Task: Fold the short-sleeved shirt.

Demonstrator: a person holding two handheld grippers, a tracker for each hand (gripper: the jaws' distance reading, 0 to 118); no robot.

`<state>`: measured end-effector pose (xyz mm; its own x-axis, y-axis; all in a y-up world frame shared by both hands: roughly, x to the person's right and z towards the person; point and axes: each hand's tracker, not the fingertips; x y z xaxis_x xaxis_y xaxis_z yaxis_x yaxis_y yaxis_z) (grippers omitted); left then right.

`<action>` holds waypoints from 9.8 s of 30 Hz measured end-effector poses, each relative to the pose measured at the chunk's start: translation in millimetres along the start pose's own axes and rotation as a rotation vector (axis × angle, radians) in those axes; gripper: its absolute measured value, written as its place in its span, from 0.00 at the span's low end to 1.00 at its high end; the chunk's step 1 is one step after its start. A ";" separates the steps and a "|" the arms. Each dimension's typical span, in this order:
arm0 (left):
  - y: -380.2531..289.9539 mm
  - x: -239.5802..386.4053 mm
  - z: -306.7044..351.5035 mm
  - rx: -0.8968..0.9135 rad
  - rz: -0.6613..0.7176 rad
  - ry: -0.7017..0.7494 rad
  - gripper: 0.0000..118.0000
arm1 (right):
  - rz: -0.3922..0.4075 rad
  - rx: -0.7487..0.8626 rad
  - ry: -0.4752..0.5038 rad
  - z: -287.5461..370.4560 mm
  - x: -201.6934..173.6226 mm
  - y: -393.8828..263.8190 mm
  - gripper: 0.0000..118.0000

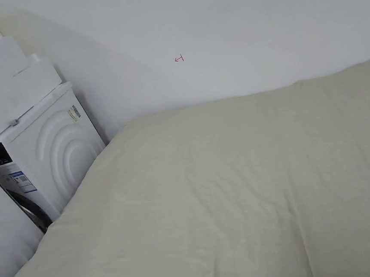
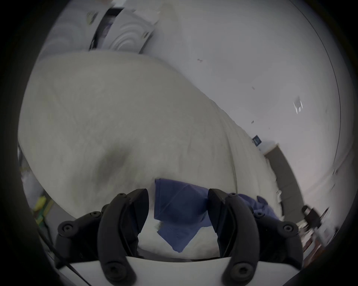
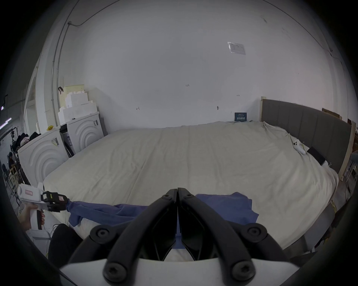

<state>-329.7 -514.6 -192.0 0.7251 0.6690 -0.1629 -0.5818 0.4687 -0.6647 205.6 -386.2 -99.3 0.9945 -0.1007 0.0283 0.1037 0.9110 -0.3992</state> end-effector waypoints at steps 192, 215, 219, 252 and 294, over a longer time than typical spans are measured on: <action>-61.9 141.7 -47.9 -0.198 -0.252 -0.246 0.58 | -0.601 -0.369 0.421 -161.7 43.4 -115.0 0.01; -97.3 187.9 -163.3 -0.457 -0.285 -0.263 0.23 | -0.612 -0.370 0.409 -133.8 49.9 -105.4 0.01; -71.0 172.3 -145.4 -0.419 -0.200 -0.337 0.22 | -0.617 -0.326 0.410 -108.6 53.8 -95.2 0.01; 149.5 -25.6 128.8 0.158 -0.381 0.256 0.75 | -0.411 -0.294 0.281 -69.5 39.9 -51.3 0.01; -67.2 257.0 63.0 0.313 -0.842 0.139 0.04 | 0.059 0.008 0.093 2.5 -16.7 33.9 0.01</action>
<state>-127.4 -337.8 -143.3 0.9818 -0.0311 0.1873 0.1014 0.9199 -0.3789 192.5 -352.6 -111.0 0.9933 -0.0832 -0.0806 0.0455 0.9198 -0.3899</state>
